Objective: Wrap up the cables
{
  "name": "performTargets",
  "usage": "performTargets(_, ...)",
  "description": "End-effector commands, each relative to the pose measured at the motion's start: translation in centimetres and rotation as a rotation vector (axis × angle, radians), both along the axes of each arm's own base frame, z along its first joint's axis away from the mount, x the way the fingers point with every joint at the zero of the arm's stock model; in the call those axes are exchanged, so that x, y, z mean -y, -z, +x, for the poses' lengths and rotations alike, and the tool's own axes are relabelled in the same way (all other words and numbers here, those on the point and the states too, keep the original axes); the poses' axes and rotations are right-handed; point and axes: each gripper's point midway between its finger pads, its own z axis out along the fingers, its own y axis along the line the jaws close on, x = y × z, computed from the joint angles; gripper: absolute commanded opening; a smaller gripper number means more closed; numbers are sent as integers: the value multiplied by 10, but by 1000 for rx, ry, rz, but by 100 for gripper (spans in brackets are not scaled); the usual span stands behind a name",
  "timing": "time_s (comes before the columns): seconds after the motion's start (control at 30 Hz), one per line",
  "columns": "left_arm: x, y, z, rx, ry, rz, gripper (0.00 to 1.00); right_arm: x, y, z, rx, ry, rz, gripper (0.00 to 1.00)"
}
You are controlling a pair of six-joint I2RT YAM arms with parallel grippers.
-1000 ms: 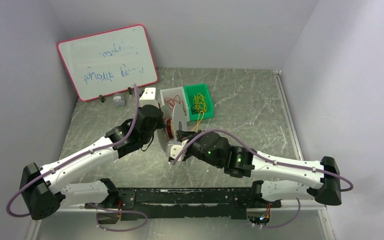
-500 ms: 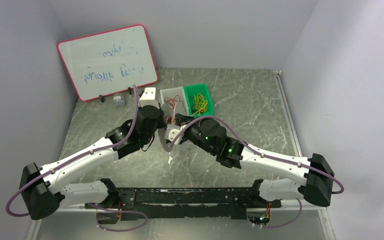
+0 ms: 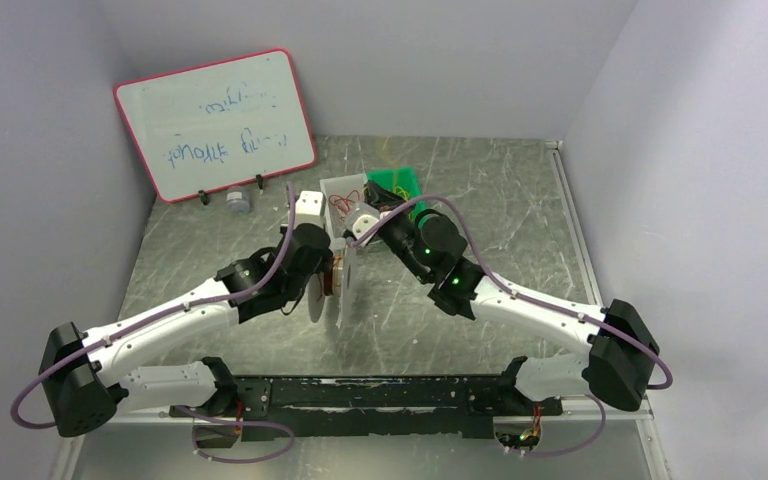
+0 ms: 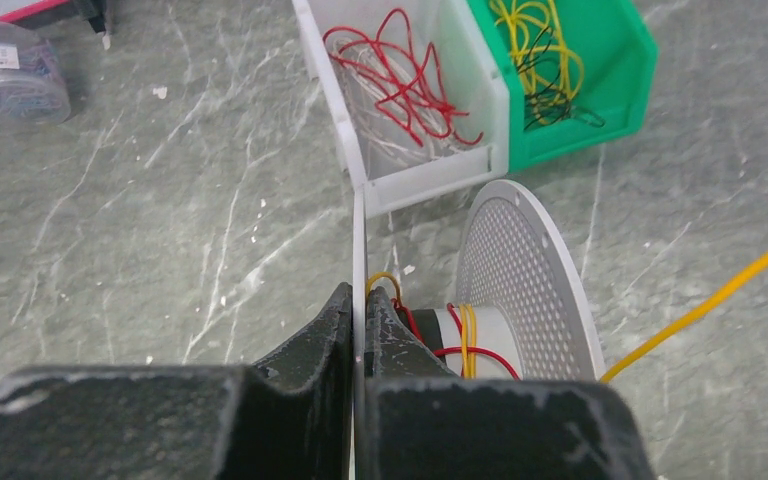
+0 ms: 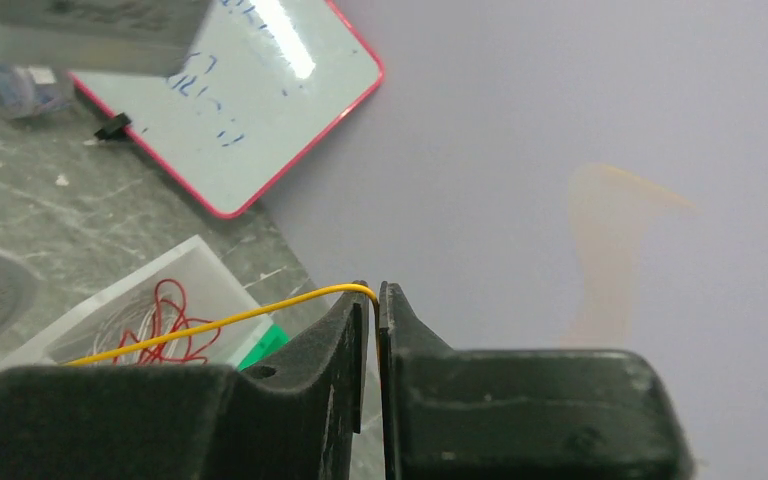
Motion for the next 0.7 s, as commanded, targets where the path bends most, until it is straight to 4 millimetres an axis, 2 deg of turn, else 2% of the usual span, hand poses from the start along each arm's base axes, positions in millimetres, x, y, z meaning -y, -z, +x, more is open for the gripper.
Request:
performTargets(0.0, -13, 6, -12, -21, 16, 72, 7, 18, -55, 8, 84, 45, 205, 11)
performTargets(0.17, -10, -2, -19, -17, 61, 39, 7, 25, -36, 17, 33, 59, 237, 10)
performTargets(0.53, -2, -14, -46, -53, 211, -22, 7, 51, -9, 47, -86, 107, 310, 10)
performTargets(0.67, 5, -28, -59, -46, 310, -59, 7, 54, 10, 53, -175, 107, 333, 3)
